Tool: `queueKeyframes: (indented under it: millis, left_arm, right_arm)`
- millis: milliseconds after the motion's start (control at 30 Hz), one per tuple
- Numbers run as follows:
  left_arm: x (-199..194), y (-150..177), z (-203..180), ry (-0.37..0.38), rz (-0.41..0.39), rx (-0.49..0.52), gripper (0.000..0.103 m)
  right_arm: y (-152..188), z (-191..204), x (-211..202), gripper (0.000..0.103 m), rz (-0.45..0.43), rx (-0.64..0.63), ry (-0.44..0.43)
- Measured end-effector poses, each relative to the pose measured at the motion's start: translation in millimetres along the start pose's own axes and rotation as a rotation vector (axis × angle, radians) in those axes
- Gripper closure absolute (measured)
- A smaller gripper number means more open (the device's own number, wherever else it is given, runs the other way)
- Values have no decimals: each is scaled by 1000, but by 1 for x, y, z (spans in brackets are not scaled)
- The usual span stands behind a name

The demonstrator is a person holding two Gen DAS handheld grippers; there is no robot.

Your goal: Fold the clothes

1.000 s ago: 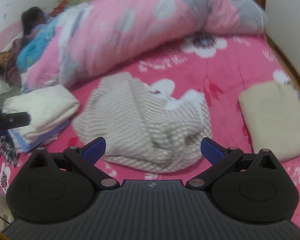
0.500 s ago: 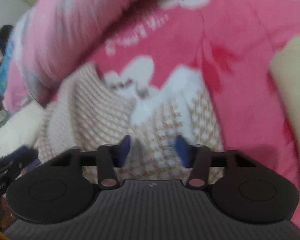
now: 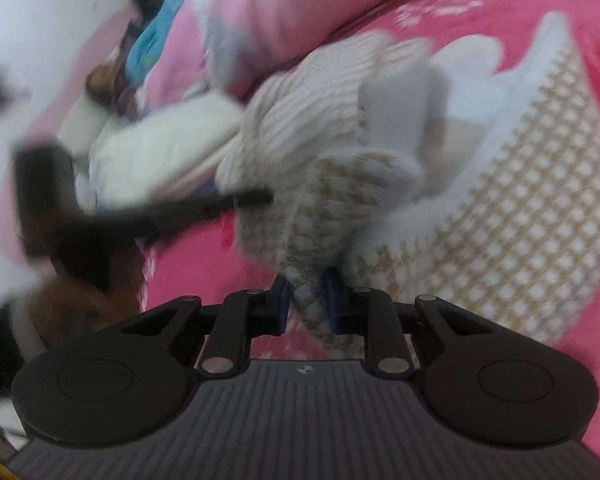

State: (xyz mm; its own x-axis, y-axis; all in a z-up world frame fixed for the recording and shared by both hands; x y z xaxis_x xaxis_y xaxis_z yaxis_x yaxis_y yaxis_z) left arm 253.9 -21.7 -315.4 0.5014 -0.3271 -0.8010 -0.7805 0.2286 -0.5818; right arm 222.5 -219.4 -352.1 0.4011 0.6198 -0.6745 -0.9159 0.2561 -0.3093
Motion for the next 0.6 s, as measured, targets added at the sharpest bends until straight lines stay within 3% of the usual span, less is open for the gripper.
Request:
queueKeyframes:
  millis: [33,67,200,300,333,367,400,433,533,600]
  left_arm:
    - [-8,-4,-1,44,-18,-5,50]
    - [-12,-6,-3,81,-21,-1,44]
    - [-4,-9,-20,187,40,63,43]
    - [15,2,-34,171,163,139,53]
    - [20,6,-36,143,187,148,64]
    - [24,13,-36,122,213,143,75]
    - [27,19,-33,115,237,123,79]
    - [29,25,-29,112,252,96,83]
    - [28,35,-25,111,247,60,83]
    - [25,37,-25,124,228,63,83]
  right_arm:
    - [6,6,6,85,20,-20,-4]
    - [12,12,12,85,39,-39,-9]
    - [44,42,33,85,130,-150,-14]
    - [71,60,40,85,184,-201,-22]
    - [78,63,39,86,192,-194,-36]
    - [86,66,37,88,207,-179,-56]
    - [94,67,37,99,249,-158,-89]
    - [104,71,37,99,288,-156,-101]
    - [132,84,29,96,344,-310,-4]
    - [122,75,10,96,296,-264,42]
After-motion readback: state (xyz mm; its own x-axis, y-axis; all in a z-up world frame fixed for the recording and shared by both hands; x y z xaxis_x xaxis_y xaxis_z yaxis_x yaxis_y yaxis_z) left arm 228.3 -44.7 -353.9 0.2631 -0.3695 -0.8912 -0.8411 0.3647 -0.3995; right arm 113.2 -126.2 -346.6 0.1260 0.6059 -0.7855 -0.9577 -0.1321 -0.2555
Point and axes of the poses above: each gripper's, at about its wrist camera, not at the fingertips, and x roughly the way its jaws point, z to its left, y to its underside, the point moved 3 cm from there along x, roughly the way its jaws point, and after that the axes turned 10 degrees about x, right-handed, at the moved point
